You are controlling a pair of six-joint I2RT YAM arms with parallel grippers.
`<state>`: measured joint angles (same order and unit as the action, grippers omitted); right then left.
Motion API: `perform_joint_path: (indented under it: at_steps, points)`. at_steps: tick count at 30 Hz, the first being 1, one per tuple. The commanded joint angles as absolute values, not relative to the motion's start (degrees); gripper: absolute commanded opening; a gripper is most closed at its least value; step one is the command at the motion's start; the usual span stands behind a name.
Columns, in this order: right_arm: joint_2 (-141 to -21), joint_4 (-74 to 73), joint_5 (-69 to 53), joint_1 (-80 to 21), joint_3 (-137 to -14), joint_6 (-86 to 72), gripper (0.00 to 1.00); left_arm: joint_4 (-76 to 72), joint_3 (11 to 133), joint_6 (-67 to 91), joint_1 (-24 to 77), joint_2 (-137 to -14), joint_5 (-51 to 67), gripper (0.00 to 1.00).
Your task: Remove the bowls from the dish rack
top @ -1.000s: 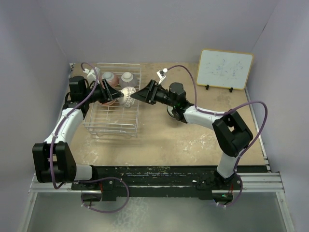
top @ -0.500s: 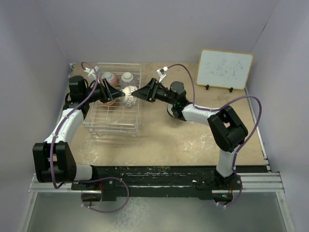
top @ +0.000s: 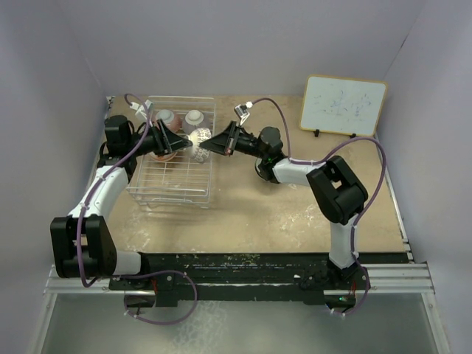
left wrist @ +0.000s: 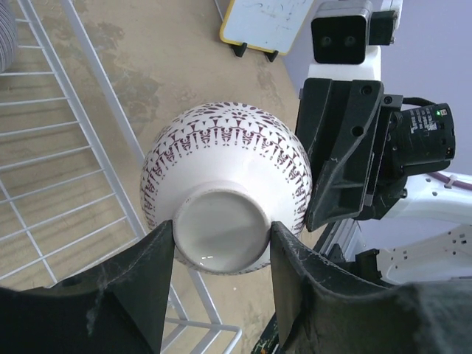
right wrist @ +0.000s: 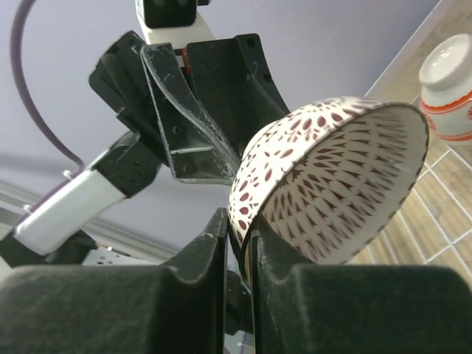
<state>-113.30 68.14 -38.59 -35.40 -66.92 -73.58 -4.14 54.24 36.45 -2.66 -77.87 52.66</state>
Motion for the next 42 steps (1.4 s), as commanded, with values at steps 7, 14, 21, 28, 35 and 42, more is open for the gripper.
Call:
perform_joint_path:
  at_steps: [7,14,21,28,35,42]
  points:
    - [-111.89,75.95,-40.89,-35.29,-68.08,-75.58,0.0,-8.37,54.15,36.47,-3.17,-76.87,53.27,0.11]
    - [-108.16,72.37,-42.04,-34.55,-67.18,-73.07,0.0,-6.96,53.92,34.94,-3.16,-75.5,51.26,0.69]
    - [-98.92,57.51,-42.79,-28.49,-63.02,-64.26,0.0,-3.85,53.51,32.35,-3.17,-73.3,46.45,0.94]
    - [-91.75,-6.31,-16.84,-25.65,-78.53,-26.17,0.0,9.68,56.68,19.47,-1.22,-69.01,28.85,0.97]
    - [-93.56,-33.09,10.15,-25.66,-88.2,-15.2,0.0,13.9,57.58,14.0,2.81,-67.1,16.91,0.98]
    - [-97.79,-41.74,20.55,-30.62,-92.82,-13.24,0.0,14.91,57.67,13.12,2.96,-67.2,15.27,0.98]
